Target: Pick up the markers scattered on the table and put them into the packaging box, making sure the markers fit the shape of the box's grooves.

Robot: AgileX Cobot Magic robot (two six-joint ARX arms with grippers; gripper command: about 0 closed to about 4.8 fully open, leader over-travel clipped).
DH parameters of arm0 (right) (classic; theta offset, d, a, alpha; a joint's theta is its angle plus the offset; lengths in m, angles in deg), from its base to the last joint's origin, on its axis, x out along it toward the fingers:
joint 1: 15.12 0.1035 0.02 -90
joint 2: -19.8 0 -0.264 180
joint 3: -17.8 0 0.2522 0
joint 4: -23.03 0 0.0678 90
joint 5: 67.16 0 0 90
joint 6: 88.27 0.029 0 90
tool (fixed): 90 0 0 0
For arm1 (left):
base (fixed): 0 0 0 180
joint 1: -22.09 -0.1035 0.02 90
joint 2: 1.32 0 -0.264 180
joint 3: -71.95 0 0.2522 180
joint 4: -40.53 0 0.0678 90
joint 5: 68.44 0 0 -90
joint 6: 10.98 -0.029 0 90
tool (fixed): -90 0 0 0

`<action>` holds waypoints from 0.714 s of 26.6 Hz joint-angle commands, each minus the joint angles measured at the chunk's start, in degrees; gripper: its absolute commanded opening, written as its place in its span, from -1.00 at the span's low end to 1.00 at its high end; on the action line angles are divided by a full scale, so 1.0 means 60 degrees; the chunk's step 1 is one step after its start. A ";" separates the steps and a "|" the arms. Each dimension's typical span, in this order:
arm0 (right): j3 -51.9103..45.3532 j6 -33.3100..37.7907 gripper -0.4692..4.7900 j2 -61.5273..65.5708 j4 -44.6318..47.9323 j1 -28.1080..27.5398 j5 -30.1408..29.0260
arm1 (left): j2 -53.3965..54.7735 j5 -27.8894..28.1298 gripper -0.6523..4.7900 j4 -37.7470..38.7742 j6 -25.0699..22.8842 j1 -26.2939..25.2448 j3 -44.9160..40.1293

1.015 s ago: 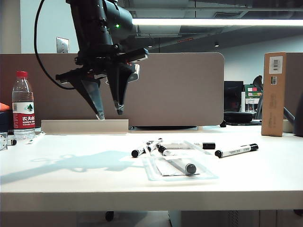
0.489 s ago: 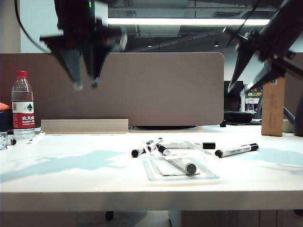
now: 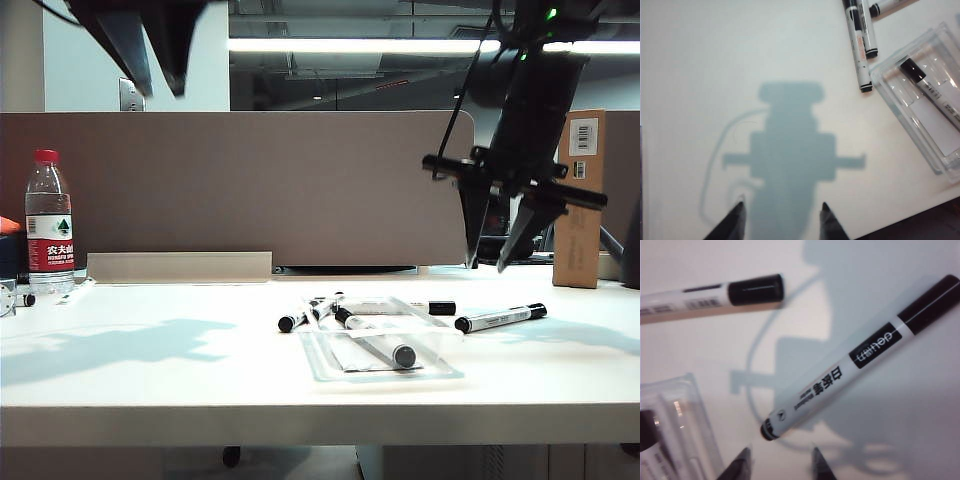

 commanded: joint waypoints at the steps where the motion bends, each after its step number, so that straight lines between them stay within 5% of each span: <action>1: 0.0066 -0.0015 -0.22 0.0284 -0.0011 0.0011 0.0171 | -0.0561 0.0076 -0.06 0.0007 -0.0226 -0.0018 0.0025; 9: 0.0066 0.0204 -0.22 0.0849 0.0521 0.0007 0.0594 | -0.2262 0.0004 -0.09 0.0291 -0.0616 -0.0022 0.0025; 19: 0.0066 0.0958 -0.22 0.1115 0.0973 0.0011 0.0809 | -0.2991 -0.2554 -0.11 0.0627 -0.1479 -0.0022 0.0000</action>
